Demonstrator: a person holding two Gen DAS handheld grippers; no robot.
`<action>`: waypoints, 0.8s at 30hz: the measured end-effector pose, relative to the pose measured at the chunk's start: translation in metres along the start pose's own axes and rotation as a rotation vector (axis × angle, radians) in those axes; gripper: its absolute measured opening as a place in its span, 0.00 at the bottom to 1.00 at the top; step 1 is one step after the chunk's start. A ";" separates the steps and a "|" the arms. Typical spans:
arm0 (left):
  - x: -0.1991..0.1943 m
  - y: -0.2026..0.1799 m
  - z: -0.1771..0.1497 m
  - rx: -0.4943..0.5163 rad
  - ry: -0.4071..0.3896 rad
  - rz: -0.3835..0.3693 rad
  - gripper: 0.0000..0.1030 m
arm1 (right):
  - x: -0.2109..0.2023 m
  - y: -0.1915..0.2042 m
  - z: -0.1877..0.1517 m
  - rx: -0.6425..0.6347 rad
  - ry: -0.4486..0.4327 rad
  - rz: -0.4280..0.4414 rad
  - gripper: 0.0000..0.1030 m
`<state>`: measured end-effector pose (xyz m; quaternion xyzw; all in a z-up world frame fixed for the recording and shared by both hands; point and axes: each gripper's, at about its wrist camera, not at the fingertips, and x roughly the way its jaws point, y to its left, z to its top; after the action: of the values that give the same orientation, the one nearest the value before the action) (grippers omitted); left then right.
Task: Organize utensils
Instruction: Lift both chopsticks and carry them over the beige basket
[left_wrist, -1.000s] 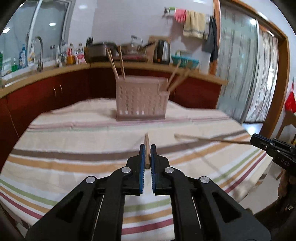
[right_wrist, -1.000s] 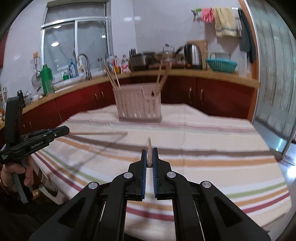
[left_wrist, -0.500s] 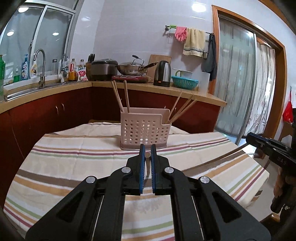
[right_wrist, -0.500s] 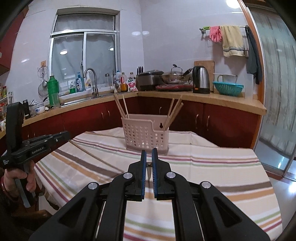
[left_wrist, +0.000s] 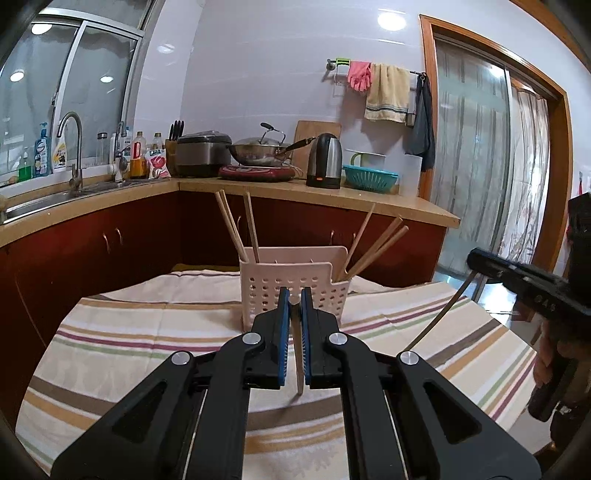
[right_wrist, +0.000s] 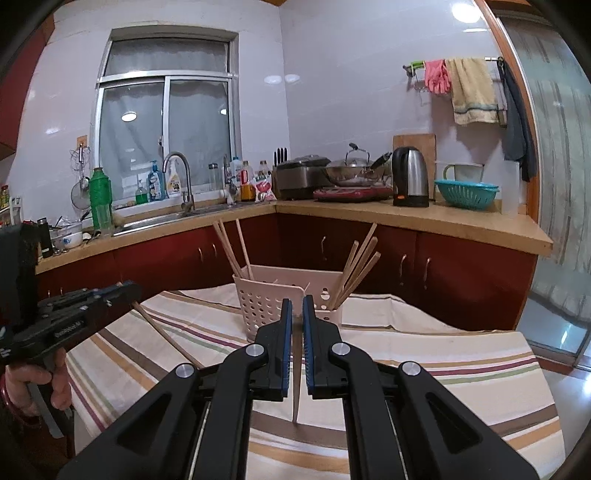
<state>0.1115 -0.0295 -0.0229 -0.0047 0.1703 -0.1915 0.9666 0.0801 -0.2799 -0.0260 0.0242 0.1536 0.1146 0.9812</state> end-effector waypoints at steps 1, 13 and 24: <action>0.002 0.000 0.001 0.000 -0.002 -0.001 0.06 | 0.005 0.000 -0.002 0.004 0.010 -0.002 0.06; 0.014 0.001 0.048 0.014 -0.064 -0.057 0.06 | 0.007 -0.001 0.037 0.005 -0.069 0.004 0.06; 0.027 0.001 0.139 0.066 -0.224 -0.056 0.06 | 0.014 -0.008 0.111 -0.024 -0.217 0.018 0.06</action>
<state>0.1814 -0.0465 0.0994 0.0010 0.0546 -0.2220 0.9735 0.1290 -0.2857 0.0750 0.0259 0.0447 0.1222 0.9912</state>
